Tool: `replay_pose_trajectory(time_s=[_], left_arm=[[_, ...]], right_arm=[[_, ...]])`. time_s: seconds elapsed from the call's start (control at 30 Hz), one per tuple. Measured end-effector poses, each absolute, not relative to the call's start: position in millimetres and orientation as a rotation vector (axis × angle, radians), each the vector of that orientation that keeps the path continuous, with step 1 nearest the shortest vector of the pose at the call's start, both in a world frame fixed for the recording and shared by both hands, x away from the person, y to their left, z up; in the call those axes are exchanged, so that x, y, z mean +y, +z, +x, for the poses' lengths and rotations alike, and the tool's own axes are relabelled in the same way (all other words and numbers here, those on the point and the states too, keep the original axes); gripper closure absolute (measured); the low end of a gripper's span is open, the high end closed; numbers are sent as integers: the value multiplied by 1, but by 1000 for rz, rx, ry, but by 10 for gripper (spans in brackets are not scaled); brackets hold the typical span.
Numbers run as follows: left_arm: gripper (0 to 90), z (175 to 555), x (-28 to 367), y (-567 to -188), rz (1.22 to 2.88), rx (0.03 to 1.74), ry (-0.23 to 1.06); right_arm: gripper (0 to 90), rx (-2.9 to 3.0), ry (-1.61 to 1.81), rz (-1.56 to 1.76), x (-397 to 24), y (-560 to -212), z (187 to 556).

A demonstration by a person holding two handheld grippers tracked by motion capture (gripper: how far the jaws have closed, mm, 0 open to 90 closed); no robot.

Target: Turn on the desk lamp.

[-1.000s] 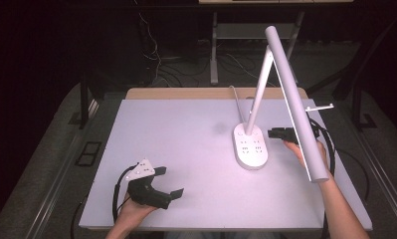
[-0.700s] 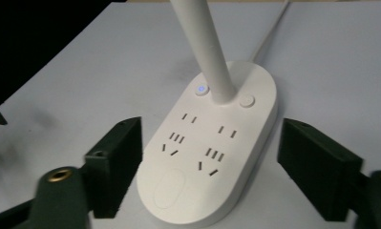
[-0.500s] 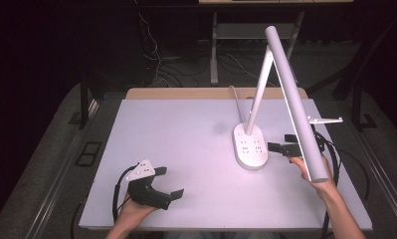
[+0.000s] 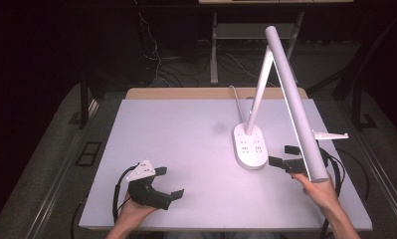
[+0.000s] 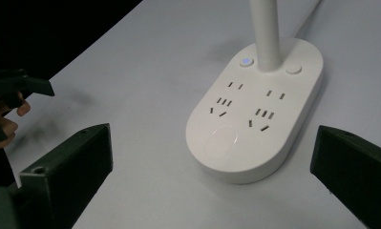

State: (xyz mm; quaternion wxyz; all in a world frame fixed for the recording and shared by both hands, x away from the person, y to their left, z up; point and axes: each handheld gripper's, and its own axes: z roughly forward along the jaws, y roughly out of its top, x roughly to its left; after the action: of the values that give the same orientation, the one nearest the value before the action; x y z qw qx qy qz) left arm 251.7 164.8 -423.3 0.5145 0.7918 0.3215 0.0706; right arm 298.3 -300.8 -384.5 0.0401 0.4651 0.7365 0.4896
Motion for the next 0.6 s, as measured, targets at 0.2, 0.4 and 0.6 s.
replay_pose_trajectory(time_s=[0.2, 0.4, 0.6], left_arm=[[0, 252, 165, -423, 1910, 769, 171], [0, 251, 165, -423, 1903, 773, 170], [0, 251, 165, -423, 1903, 773, 170]], right_arm=[[3, 2268, 1514, 1385, -295, -389, 284], [3, 2272, 1522, 1340, -289, -399, 273], [4, 2281, 1503, 1314, -282, -410, 264]])
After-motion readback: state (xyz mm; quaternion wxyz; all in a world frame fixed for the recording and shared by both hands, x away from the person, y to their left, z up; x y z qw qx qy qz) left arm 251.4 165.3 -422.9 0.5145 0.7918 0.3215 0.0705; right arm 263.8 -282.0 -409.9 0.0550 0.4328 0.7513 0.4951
